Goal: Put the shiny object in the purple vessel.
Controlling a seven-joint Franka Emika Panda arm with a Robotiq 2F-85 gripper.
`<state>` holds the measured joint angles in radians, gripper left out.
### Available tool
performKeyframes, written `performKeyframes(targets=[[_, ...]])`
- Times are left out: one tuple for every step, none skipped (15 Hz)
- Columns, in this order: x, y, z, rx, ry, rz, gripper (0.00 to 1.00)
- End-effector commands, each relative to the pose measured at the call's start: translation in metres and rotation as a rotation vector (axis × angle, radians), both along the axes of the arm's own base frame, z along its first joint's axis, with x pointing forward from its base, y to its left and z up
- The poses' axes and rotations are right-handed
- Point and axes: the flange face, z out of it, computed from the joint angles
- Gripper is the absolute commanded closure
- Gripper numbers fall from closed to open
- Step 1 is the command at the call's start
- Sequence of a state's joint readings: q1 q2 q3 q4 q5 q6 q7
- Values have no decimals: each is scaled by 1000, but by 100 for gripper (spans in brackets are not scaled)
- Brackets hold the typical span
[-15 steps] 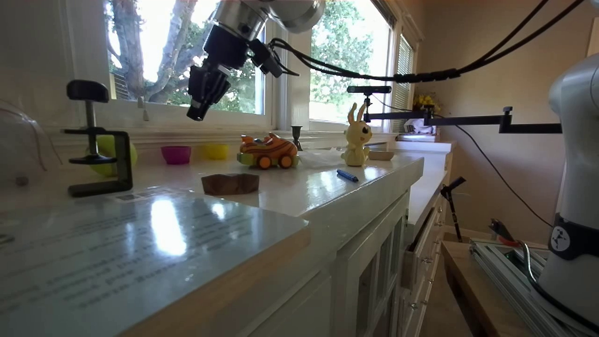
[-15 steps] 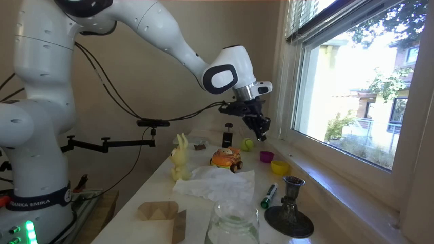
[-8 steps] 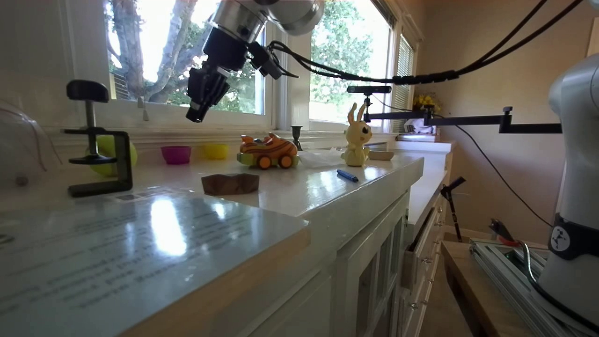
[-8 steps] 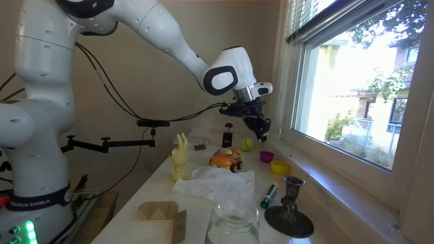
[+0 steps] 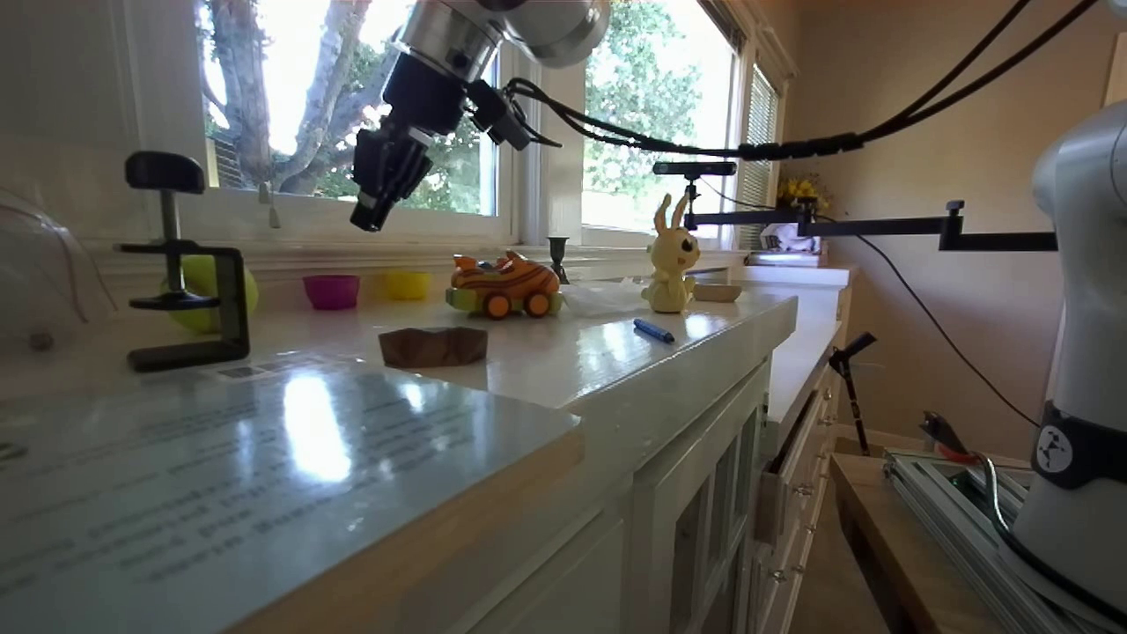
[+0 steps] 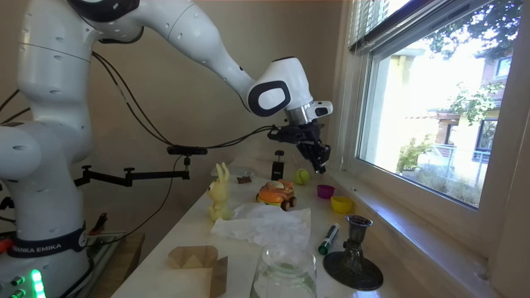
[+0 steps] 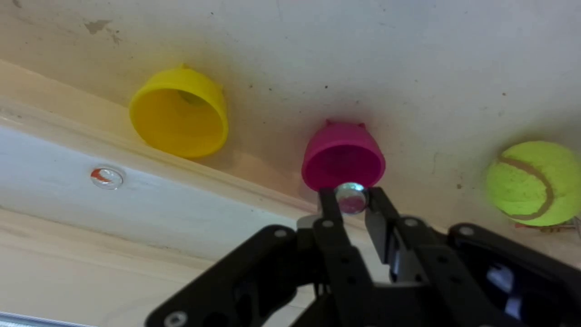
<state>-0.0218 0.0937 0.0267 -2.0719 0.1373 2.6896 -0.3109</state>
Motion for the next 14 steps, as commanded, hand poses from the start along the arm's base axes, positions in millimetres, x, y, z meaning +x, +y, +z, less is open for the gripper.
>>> performKeyframes(targets=[[-3,-1,-1,-8,-3,20,95],[-2,-1,-1,-8,-5,21,95],[-2,-1,-1,-9,-6,23,95],[-3,-1,-1,-11,-4,26,95],[-3,-1,-1,-12,0,29,95],[-3,-1,-1,-14,-1,30,95],[-3,-2,-1,-16,-2,29,95],[-3,-2,-1,-17,-1,29,95],[-3,-2,-2,-17,-1,28,95],[-3,-2,-2,-17,0,28,95],[-3,-2,-2,-16,0,28,95],[-3,-2,-3,-16,0,27,95],[-4,-1,-3,-13,1,27,95],[-3,-1,-3,-14,0,26,95]])
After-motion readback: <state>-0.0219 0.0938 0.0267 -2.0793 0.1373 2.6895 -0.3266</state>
